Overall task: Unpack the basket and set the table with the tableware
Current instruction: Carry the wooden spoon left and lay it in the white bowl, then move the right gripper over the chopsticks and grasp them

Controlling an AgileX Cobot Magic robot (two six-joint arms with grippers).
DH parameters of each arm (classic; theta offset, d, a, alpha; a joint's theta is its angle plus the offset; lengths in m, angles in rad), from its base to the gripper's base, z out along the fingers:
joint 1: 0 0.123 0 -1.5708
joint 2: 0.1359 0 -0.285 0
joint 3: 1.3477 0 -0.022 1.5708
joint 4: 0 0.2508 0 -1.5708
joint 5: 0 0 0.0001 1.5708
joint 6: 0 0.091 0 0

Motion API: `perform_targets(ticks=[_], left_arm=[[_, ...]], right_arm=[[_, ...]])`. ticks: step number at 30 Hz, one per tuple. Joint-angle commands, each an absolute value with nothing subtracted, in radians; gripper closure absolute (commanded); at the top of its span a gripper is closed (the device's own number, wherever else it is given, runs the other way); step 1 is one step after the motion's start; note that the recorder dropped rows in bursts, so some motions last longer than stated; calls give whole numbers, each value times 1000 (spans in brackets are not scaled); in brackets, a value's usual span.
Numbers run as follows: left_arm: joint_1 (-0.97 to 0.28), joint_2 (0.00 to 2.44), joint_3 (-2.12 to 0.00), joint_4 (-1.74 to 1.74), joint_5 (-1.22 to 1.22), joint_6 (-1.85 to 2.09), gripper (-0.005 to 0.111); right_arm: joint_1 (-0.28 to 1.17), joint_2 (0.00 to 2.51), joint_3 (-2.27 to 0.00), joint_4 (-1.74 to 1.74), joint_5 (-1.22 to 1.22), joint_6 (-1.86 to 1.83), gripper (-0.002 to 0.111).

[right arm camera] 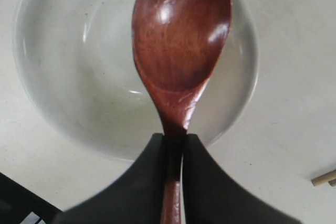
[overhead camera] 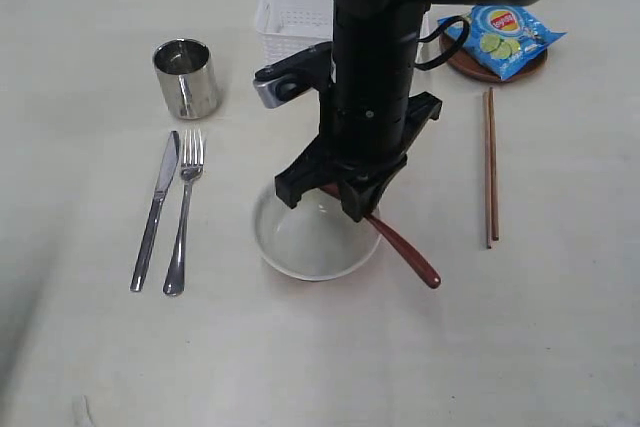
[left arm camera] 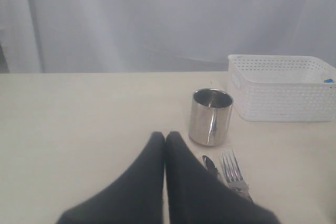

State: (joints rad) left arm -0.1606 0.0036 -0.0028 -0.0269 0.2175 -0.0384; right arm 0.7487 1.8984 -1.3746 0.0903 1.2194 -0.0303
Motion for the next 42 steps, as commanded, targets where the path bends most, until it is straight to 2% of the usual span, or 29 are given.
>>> perform_targets(ticks=[1,20,22,27,29,36,42], left_arm=[[-162,0,0,-31,211,-38,107],[-162,0,0,-31,211,-38,107],[-162,0,0,-31,211,-38,107],[-162,0,0,-31,211,-38,107],[-162,0,0,-31,211,-38,107],[-162,0,0,-31,211,-38,107],[-162,0,0,-31,211,-38,107]], right_arm=[[749,1899,-1381,80,1221,-23,109],[772,1949,-1381,123,1221,-24,108],[778,1949,-1381,123,1221,-24,101],[781,1947,-1381,116,1221,-24,72],[781,1941,-1383,90,1221,-22,65],[741,1850,-1399,38,1221,-19,64],[568,1771,-1418,17,1221,0,64]])
